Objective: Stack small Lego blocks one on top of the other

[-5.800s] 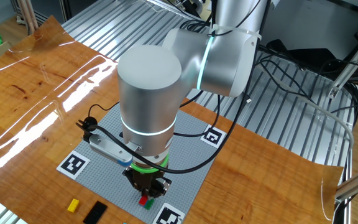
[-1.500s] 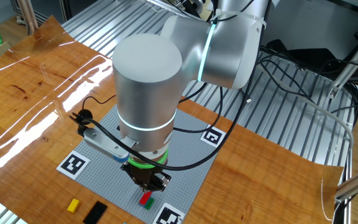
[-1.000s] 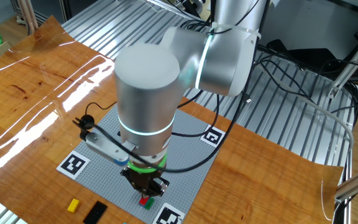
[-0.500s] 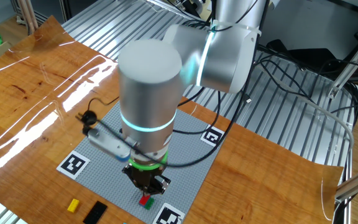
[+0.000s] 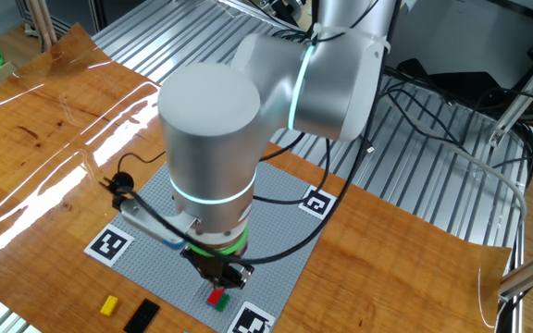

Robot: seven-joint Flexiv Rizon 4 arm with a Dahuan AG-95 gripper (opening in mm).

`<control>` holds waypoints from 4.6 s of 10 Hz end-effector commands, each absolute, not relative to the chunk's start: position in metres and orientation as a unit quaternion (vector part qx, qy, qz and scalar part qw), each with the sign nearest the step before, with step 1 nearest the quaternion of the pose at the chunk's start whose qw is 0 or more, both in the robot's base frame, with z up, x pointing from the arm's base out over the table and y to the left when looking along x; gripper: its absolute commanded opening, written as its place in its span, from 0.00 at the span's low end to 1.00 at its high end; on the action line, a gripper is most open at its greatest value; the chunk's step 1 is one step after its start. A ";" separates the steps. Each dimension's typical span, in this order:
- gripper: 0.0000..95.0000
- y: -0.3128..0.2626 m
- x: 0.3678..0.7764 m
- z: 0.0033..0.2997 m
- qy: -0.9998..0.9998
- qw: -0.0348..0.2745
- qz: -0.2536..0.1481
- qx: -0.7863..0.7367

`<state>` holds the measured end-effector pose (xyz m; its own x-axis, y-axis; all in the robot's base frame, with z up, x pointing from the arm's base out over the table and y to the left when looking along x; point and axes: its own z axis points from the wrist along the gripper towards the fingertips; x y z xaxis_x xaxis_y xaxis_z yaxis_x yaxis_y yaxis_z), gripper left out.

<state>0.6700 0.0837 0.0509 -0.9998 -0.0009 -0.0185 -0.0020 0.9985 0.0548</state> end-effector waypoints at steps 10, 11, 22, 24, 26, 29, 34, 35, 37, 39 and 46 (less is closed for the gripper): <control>0.00 0.079 0.672 0.067 0.999 0.020 0.025 -0.024; 0.00 0.078 0.673 0.067 0.999 0.023 0.025 -0.031; 0.20 0.009 0.732 0.065 0.992 0.033 0.034 -0.120; 0.20 -0.003 0.739 0.065 0.992 0.033 0.035 -0.120; 0.20 -0.016 0.746 0.063 0.991 0.035 0.037 -0.120; 0.40 -0.027 0.758 0.057 0.991 0.043 0.037 -0.119; 0.40 -0.036 0.772 0.049 0.991 0.049 0.035 -0.119; 0.40 -0.039 0.774 0.047 0.991 0.050 0.034 -0.119; 0.40 -0.049 0.778 0.040 0.991 0.051 0.035 -0.119; 0.40 -0.061 0.778 0.037 0.991 0.049 0.029 -0.119; 0.40 -0.067 0.774 0.011 0.991 0.053 0.035 -0.119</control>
<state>0.7741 -0.0676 0.0094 -0.9662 -0.2300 -0.1162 -0.2375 0.9698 0.0559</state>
